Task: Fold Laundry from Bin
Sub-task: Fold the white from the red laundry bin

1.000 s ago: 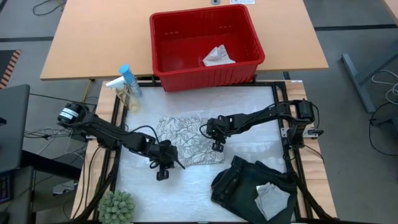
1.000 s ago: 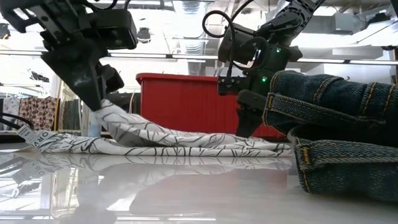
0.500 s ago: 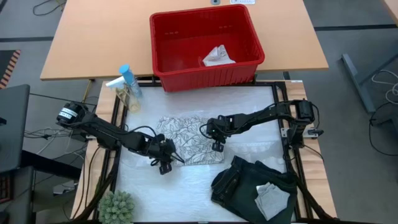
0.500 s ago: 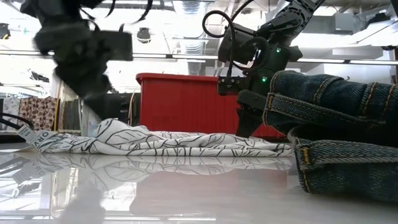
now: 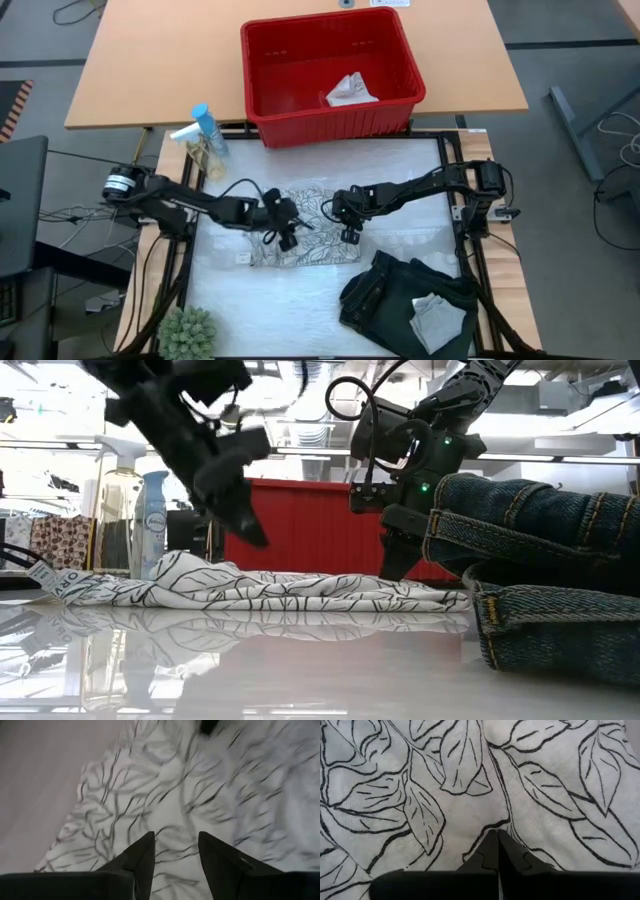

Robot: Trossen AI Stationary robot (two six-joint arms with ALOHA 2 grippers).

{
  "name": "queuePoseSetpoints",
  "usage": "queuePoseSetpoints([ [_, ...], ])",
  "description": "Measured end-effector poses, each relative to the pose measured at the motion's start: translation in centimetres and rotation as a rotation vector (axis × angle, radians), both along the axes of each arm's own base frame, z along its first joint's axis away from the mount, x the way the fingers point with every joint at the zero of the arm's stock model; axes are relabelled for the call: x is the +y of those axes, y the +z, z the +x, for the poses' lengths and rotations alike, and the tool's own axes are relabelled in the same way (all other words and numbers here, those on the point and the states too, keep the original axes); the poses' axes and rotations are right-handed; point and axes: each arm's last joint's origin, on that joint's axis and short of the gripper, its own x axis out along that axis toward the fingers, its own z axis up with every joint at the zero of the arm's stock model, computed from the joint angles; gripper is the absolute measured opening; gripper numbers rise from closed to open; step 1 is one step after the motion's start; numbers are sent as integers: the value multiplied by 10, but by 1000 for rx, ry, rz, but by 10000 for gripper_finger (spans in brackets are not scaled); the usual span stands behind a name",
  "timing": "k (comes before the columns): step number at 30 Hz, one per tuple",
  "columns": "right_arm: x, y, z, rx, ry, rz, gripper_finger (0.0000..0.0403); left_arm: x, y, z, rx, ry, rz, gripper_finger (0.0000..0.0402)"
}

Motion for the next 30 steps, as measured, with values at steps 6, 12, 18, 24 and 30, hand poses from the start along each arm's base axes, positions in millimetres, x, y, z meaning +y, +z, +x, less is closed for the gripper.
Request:
queuePoseSetpoints([
  [6,0,0,0,2,16,-7,22,8,-20,8,59,-84,-33,141],
  [12,0,0,0,2,24,-9,23,9,-27,7,90,-27,-24,118],
  [18,1,0,0,0,30,-1,23,11,-16,7,120,-7,29,20],
  [24,2,0,0,1,33,-1,23,13,-13,4,186,63,80,7],
  [30,3,4,3,-37,43,38,23,9,28,12,16,-13,-33,3],
])
